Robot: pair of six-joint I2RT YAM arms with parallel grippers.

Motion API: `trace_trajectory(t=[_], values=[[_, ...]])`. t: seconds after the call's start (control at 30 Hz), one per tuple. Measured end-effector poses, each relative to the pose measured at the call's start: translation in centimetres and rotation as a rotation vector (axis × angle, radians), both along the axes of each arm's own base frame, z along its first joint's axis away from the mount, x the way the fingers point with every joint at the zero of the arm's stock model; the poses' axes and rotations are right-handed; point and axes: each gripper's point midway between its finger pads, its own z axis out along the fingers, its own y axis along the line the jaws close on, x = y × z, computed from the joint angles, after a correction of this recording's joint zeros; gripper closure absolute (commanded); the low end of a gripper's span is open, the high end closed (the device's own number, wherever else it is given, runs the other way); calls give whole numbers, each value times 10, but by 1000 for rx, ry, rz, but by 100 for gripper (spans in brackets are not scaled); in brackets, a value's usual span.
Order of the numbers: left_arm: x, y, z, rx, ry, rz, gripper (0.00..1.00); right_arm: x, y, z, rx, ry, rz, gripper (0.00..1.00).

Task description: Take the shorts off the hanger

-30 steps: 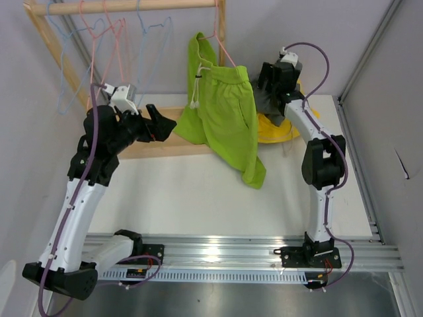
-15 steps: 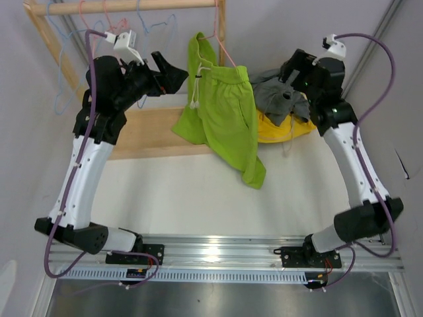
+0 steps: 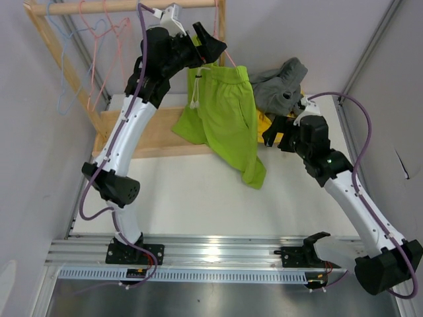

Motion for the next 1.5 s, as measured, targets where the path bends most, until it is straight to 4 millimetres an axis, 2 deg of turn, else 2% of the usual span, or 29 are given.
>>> trace_trajectory(t=[0.1,0.3,0.4,0.5,0.57,0.6,0.73,0.8,0.83,0.97,1.1,1.2,1.37,1.5], values=[[7,-10,-1,-21,-1,1,1,-12,-7,2,-6,-12,-4,1],[20,-21,1,-91,-4,6,1,-25,-12,22,13,-73,-3,1],[31,-27,0,-123,-5,5,4,-27,-13,20,11,-73,-2,1],[42,-35,-9,-144,8,4,17,-28,-13,12,3,-58,0,1],[47,-39,-17,-154,27,4,37,-28,-13,7,0,-48,1,1],[50,-41,-22,-158,39,5,55,-29,-13,4,-1,-42,4,1],[53,-46,-22,-193,47,-2,85,-30,-12,-5,-6,-25,10,1],[52,-48,-24,-210,74,-3,91,-31,-10,-8,-7,-21,15,1],[52,-48,-26,-217,90,0,98,-31,-9,-10,-8,-18,19,0],[55,-43,-31,-235,126,15,100,-36,1,-15,-11,-12,50,1],[54,-42,-31,-236,130,16,100,-40,19,-10,-5,-29,105,1],[50,-40,-30,-229,139,18,100,-42,43,5,-16,-60,174,0],[36,-36,-16,-217,126,13,100,-48,107,64,-20,-186,316,1],[16,-34,5,-220,97,-9,100,-45,150,112,-19,-307,371,1]])
